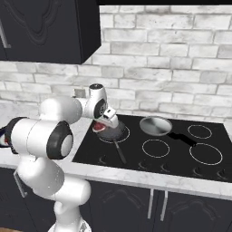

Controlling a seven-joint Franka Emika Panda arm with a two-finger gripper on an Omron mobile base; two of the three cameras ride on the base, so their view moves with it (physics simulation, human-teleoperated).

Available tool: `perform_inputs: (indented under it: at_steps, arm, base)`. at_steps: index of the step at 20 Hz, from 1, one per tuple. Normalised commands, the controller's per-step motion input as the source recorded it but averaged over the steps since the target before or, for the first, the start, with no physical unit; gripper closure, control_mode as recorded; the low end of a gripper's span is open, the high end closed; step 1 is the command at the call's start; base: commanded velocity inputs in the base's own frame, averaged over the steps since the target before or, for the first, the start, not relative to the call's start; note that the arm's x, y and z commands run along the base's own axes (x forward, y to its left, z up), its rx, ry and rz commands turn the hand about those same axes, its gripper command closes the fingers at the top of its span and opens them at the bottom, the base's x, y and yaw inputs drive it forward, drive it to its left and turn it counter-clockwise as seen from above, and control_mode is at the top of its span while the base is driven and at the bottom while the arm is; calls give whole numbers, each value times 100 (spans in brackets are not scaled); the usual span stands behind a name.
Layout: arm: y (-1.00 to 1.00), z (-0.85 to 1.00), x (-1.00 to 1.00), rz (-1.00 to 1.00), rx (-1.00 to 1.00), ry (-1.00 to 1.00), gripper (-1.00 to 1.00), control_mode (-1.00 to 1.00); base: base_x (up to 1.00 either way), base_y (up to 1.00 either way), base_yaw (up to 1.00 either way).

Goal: Place one of the steaks on the plate and the other in the bowl. Then place the bowl in the fridge.

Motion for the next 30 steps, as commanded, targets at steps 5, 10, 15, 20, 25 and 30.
perform_inputs:
  at_steps: [5, 10, 15, 20, 25, 30]
  arm:
    - [27, 35, -100, 0, 0, -3, 100, -100]
    - [45, 23, -85, 0, -4, -1, 100, -100]
    - [90, 32, -35, 2, 0, 0, 100, -100]
    - [75, 6, 3, 2, 0, 5, 100, -100]
    - [71, 0, 30, 20, -4, 2, 100, -100]
    - [72, 0, 26, 33, 0, 25, 100, -100]
  base:
    - [0, 0, 0]
    - [0, 0, 0]
    - [0, 0, 0]
    - [0, 0, 0]
    - [0, 0, 0]
    - [0, 0, 0]
